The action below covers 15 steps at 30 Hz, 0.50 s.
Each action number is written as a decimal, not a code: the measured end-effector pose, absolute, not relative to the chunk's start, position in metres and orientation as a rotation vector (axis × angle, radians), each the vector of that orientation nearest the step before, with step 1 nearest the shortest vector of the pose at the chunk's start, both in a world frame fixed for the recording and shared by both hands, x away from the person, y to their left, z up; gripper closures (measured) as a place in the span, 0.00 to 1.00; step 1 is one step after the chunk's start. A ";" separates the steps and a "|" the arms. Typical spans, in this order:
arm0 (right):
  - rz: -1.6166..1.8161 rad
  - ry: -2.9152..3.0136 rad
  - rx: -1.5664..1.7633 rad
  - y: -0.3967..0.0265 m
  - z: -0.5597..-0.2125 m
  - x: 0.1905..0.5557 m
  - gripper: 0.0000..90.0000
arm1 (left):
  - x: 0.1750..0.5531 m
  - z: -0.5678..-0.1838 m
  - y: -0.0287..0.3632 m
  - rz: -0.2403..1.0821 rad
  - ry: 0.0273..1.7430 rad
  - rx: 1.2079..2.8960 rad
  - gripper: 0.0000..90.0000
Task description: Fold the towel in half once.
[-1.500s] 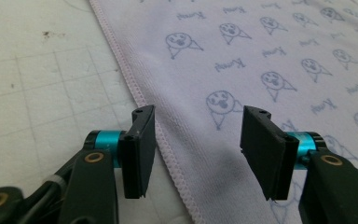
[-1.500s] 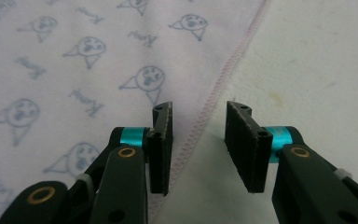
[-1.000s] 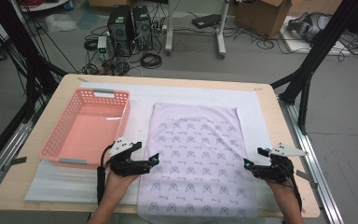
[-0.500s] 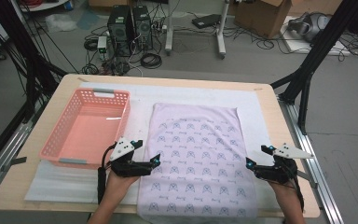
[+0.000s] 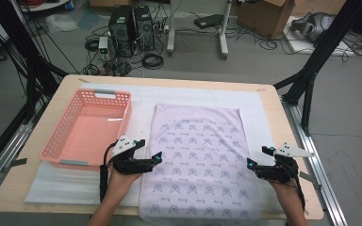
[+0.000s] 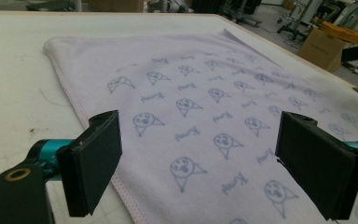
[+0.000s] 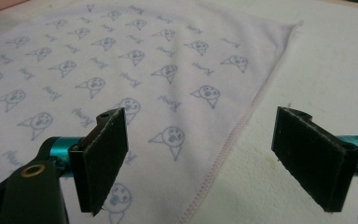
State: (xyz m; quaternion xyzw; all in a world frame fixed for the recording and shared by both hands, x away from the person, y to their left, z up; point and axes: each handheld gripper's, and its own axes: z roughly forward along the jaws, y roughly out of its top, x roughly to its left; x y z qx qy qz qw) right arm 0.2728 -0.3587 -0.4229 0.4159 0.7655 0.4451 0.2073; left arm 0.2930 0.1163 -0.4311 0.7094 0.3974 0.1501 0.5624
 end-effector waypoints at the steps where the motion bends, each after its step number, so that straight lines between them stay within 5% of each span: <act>1: 1.236 2.142 1.162 -0.358 -0.424 0.274 0.19 | 0.296 -0.430 0.115 0.346 0.944 1.668 0.17; 15: 1.176 2.213 1.262 -0.347 -0.422 0.327 0.20 | 0.348 -0.426 0.102 0.367 1.111 1.740 0.25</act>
